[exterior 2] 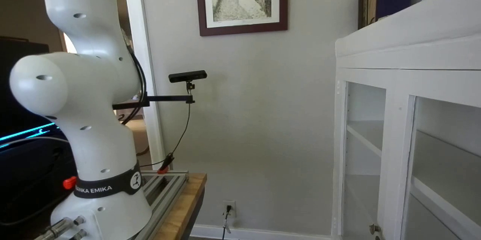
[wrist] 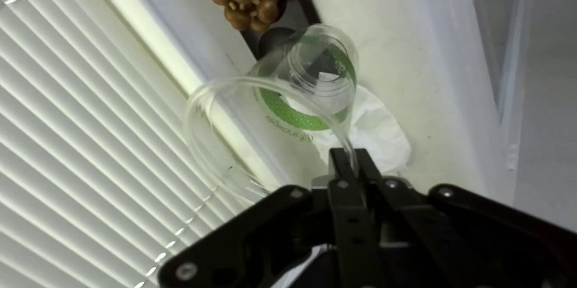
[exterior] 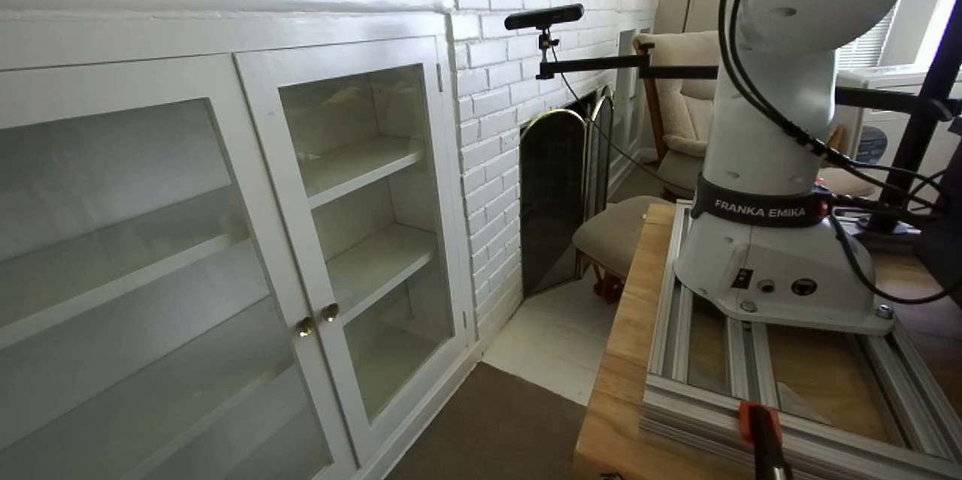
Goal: Move the cup to the left
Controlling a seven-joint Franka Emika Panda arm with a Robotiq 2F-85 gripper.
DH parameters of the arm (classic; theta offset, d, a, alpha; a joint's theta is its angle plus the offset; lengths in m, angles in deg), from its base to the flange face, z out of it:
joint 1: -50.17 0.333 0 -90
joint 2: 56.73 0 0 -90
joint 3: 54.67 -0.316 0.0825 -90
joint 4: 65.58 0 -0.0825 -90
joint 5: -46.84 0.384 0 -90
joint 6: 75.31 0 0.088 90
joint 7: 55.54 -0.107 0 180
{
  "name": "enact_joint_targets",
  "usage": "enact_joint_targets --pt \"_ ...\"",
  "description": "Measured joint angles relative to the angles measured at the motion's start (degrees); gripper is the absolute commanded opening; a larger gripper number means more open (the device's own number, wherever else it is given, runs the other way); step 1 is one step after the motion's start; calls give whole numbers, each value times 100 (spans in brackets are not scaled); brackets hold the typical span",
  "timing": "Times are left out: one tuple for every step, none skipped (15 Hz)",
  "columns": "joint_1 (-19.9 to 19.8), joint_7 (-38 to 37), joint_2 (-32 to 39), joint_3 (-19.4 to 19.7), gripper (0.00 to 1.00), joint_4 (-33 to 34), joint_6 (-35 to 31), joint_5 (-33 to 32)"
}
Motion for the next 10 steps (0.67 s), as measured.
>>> enact_joint_targets --pt "3 121 -111 -27 2 -259 -19 43" --pt "8 218 -211 -50 2 -501 -29 88" --pt "19 320 -314 -66 2 -733 -40 142" --pt "36 405 -405 -79 2 -949 -50 177" --pt "54 486 -492 -91 2 -1142 -71 209" --pt "69 566 -571 -108 2 -1323 -105 249" --pt "86 638 -641 -122 2 -1485 -146 272" --pt "111 709 -701 -128 2 -1631 -196 277" --pt "135 784 -755 -132 2 -1769 -266 281" --pt "155 842 -797 -135 2 -1880 -320 284"
